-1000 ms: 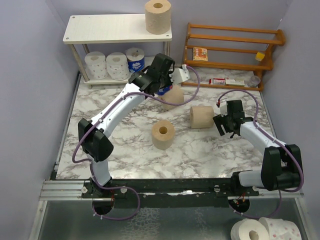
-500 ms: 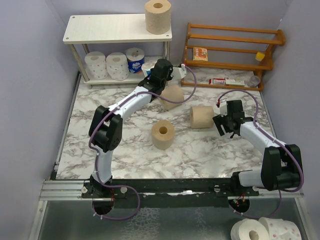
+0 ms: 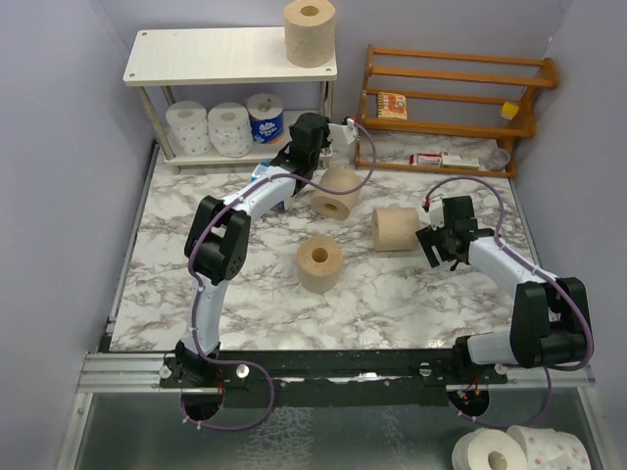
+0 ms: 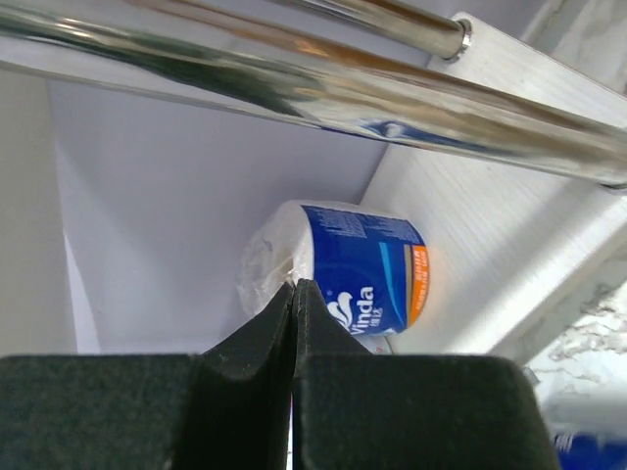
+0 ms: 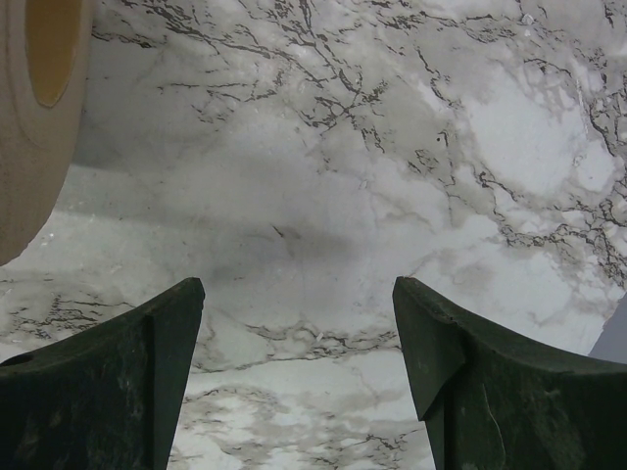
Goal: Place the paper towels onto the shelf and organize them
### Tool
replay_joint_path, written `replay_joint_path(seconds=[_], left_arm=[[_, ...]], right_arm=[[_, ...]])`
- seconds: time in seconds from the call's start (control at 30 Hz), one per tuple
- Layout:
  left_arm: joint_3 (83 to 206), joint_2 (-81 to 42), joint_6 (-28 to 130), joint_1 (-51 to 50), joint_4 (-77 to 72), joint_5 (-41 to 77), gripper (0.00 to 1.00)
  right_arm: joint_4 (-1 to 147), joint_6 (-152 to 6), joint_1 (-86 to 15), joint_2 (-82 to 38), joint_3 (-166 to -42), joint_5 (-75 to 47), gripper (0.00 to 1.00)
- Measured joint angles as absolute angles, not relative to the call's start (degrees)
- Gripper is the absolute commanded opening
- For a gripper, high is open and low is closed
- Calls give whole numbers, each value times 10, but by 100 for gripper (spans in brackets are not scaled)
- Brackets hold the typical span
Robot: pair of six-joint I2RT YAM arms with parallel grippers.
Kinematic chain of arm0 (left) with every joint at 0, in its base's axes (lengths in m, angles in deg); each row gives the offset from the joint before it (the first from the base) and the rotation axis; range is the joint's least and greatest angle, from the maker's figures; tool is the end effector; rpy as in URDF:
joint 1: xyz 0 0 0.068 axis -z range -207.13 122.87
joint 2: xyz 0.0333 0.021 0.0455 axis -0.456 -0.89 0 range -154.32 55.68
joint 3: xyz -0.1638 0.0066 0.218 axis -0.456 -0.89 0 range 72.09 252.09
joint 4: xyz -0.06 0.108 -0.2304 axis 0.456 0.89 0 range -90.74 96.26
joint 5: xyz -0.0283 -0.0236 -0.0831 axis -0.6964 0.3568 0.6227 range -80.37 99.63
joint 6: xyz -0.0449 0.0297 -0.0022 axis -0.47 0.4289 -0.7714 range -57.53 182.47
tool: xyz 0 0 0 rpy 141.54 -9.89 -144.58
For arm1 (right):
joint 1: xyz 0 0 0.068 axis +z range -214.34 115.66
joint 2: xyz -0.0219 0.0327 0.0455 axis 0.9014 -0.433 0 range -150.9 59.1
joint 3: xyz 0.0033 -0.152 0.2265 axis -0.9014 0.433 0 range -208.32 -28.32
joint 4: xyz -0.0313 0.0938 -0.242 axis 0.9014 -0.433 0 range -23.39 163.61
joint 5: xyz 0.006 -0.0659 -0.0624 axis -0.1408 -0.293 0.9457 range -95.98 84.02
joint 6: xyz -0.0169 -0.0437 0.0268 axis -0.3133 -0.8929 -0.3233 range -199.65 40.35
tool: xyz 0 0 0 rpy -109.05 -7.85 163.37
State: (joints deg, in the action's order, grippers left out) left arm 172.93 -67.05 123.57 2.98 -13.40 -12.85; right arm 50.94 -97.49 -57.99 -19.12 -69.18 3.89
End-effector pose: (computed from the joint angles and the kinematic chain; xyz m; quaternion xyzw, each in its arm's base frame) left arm 0.4548 -0.2481 0.2827 0.4455 0.6129 0.3129 0.5727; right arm 0.2509 0.0218 0.1765 -0.1799 0.9457 -0.1085 0.2480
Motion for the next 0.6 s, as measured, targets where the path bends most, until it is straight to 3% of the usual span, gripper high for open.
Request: replay_joint_path(seconds=[0.03, 0.23, 0.37, 0.6], left_arm=[[1729, -671, 1228, 30, -122, -128, 0], [1805, -670, 1087, 17, 71, -67, 38], [1894, -657, 911, -62, 226, 131, 53], [1834, -617, 701, -271, 318, 478, 56]], right_arm=[[509, -975, -580, -191, -692, 39, 79], [509, -975, -580, -195, -692, 38, 79], [509, -975, -580, -204, -692, 38, 79], [508, -978, -580, -217, -692, 36, 79]])
